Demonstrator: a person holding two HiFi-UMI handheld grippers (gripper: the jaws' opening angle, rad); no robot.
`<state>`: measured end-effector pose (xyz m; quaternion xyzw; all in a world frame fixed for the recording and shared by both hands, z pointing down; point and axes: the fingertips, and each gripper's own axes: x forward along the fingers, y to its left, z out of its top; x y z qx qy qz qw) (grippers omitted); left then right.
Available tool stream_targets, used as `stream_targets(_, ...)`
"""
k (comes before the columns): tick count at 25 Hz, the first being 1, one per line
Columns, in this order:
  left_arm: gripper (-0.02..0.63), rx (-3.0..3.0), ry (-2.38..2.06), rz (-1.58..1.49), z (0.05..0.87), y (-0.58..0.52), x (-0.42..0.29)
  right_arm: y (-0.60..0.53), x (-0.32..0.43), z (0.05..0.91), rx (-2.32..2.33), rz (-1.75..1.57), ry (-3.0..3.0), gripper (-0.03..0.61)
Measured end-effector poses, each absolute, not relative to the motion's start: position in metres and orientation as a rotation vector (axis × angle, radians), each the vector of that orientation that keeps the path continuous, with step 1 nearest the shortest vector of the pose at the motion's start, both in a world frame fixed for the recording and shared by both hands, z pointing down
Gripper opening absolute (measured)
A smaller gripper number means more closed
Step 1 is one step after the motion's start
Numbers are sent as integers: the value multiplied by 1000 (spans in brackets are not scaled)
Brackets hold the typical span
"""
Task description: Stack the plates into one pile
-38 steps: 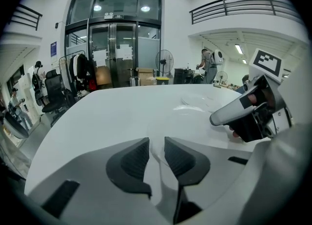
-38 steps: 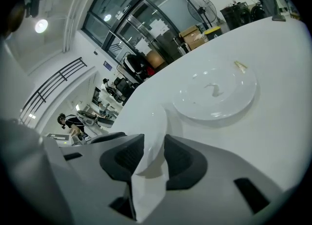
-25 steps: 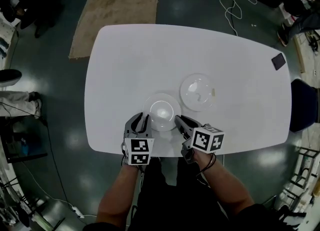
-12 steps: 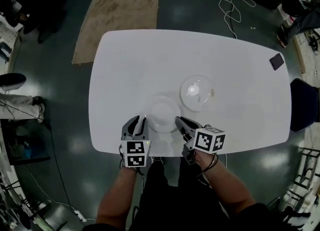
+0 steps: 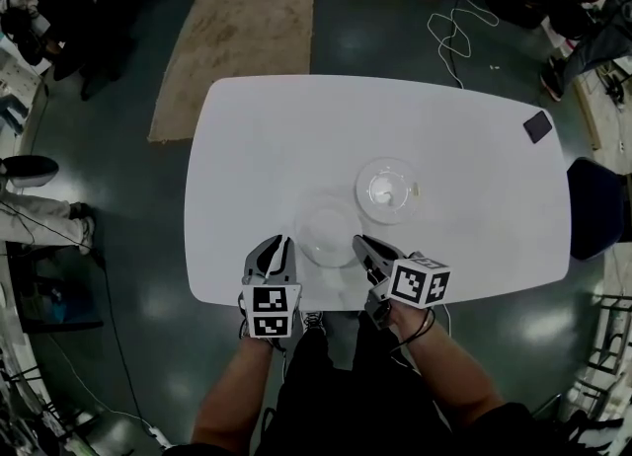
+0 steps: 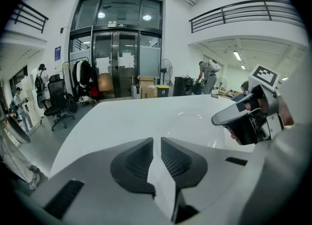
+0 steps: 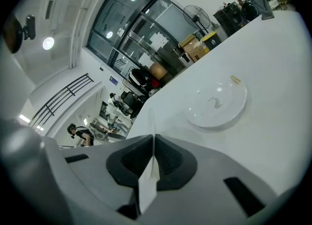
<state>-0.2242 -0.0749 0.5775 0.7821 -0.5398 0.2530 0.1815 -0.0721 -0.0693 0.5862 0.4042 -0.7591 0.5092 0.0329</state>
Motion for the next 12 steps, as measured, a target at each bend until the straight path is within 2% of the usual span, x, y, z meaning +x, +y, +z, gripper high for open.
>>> stream_targets(12, 49, 2321, -1482, 686, 541, -70, -198, -77, -17, 540, 1478, 1545, -2389, 26)
